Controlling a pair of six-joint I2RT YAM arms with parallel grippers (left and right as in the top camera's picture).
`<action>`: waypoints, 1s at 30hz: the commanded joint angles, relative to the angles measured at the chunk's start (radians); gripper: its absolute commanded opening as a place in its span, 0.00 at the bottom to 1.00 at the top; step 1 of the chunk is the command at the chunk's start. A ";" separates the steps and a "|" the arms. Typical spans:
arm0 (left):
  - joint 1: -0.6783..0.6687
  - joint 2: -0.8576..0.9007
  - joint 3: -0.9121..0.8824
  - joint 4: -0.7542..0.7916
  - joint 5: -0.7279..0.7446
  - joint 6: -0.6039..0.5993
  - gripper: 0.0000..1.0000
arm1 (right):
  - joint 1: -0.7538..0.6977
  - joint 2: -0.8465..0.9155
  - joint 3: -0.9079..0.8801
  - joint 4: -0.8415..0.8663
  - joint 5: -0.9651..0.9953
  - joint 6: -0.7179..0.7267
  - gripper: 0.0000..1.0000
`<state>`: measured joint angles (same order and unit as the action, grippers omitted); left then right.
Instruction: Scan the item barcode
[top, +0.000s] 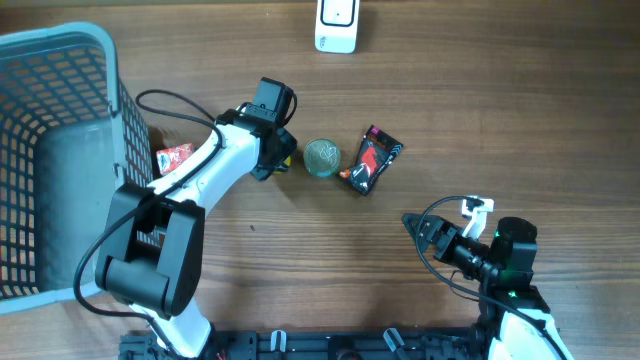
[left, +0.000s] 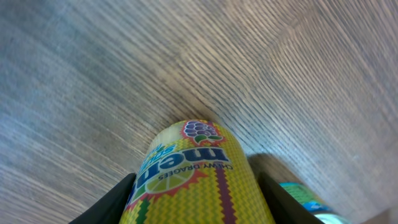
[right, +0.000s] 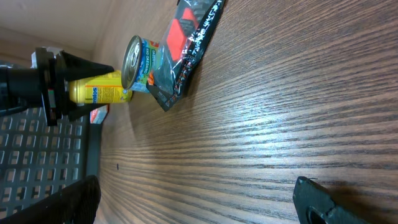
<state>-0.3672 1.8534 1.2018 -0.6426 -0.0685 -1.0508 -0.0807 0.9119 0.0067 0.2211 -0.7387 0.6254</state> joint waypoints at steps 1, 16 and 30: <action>0.005 0.009 0.003 0.004 0.029 0.195 0.48 | -0.005 0.005 0.000 0.002 0.006 -0.019 1.00; 0.005 -0.044 0.003 -0.002 0.185 0.566 0.46 | -0.005 0.005 0.000 0.002 0.010 -0.019 1.00; 0.005 -0.061 0.003 -0.111 0.203 0.845 0.63 | -0.005 0.005 0.000 0.001 0.009 -0.019 1.00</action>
<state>-0.3672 1.8233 1.2015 -0.7410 0.1699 -0.2874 -0.0807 0.9119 0.0067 0.2211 -0.7387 0.6254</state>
